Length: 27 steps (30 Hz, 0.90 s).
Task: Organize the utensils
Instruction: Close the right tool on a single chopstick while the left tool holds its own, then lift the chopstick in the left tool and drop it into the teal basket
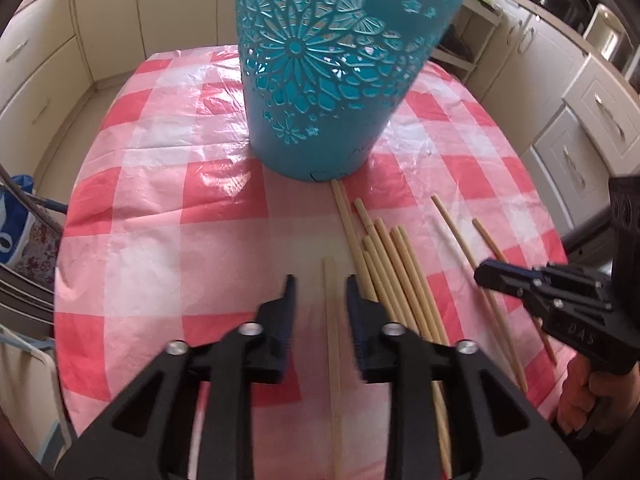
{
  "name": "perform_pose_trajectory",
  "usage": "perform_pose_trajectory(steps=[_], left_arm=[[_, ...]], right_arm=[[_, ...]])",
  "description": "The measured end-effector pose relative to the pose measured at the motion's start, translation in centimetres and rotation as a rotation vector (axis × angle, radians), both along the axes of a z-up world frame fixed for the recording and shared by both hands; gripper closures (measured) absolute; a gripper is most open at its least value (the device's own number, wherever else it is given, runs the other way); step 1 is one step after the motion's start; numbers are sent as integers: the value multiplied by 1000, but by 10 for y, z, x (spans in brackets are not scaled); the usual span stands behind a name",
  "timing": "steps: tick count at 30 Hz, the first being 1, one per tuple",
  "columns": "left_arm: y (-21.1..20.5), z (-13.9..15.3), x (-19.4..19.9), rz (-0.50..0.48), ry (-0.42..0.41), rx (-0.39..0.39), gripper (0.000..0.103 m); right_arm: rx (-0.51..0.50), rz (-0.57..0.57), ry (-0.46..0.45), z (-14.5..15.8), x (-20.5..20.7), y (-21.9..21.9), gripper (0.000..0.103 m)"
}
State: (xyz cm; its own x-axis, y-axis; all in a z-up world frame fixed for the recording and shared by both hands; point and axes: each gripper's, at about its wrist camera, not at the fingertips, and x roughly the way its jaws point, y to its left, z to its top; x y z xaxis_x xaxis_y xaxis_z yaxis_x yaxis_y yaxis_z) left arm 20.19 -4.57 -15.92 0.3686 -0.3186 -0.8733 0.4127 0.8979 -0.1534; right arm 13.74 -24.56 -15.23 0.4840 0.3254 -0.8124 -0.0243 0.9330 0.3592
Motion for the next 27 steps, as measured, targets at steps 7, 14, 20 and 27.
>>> perform_pose_trajectory(steps=[7, 14, 20, 27], left_arm=[[-24, -9, -25, -115, -85, 174, 84], [-15, 46, -29, -104, -92, -80, 99], [1, 167, -7, -34, -403, -333, 99], [8, 222, 26, 89, -682, -519, 98]], right_arm=[[-4, 14, 12, -4, 0, 6, 97], [8, -8, 7, -1, -2, -1, 97], [36, -10, -4, 4, -4, -1, 97], [54, -23, -17, 8, -4, -5, 97]])
